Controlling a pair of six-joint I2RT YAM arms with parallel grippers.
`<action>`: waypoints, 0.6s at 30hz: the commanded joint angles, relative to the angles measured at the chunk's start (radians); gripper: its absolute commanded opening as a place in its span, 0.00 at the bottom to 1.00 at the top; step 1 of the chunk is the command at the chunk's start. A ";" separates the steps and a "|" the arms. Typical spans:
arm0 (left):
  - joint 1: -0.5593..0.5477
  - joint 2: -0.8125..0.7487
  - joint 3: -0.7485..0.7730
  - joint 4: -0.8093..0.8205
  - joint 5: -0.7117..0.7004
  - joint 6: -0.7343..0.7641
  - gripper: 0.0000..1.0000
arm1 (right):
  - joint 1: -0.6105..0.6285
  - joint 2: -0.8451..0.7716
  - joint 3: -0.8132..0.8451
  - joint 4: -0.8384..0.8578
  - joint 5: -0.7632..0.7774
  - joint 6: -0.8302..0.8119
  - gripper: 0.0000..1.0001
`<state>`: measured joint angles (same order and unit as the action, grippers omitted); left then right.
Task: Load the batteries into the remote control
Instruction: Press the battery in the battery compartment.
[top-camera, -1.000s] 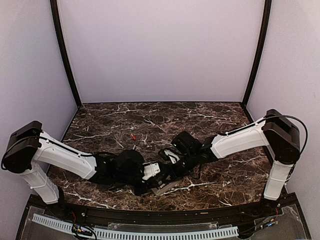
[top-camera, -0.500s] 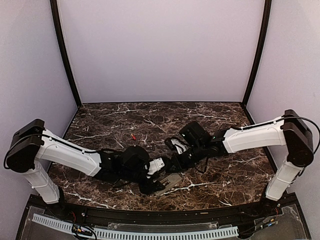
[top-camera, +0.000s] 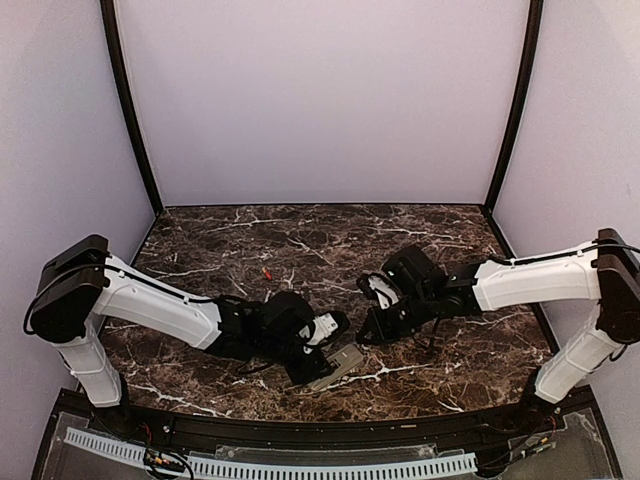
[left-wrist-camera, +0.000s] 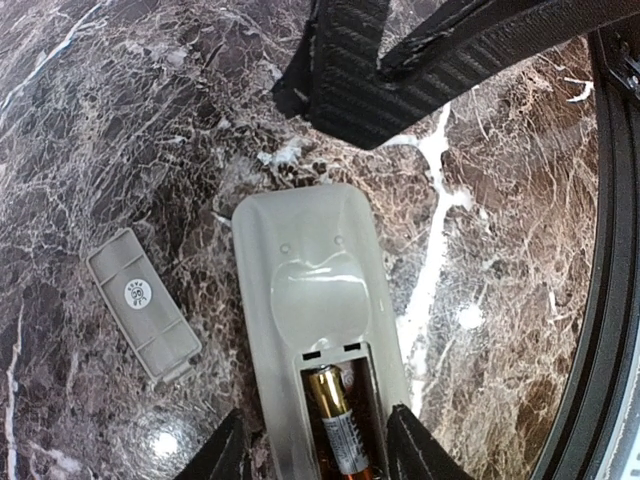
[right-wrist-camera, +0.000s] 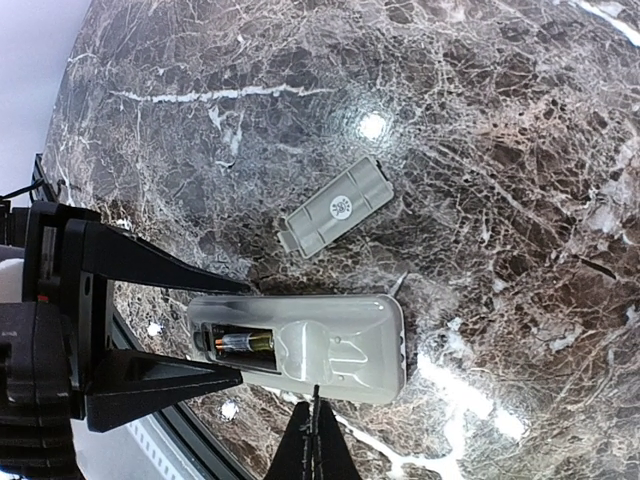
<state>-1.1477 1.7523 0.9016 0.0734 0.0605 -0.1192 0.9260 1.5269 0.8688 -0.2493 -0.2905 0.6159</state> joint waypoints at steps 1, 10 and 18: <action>0.000 -0.002 0.018 -0.044 -0.040 -0.026 0.45 | -0.006 -0.012 -0.019 0.006 0.009 0.011 0.02; 0.004 -0.008 0.009 -0.029 -0.050 -0.045 0.45 | -0.006 -0.010 -0.026 0.014 0.001 0.007 0.02; 0.019 -0.027 -0.013 0.028 -0.048 -0.076 0.47 | -0.006 0.004 -0.021 0.013 -0.006 0.000 0.02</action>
<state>-1.1404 1.7519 0.9024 0.0845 0.0246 -0.1699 0.9260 1.5269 0.8570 -0.2470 -0.2916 0.6205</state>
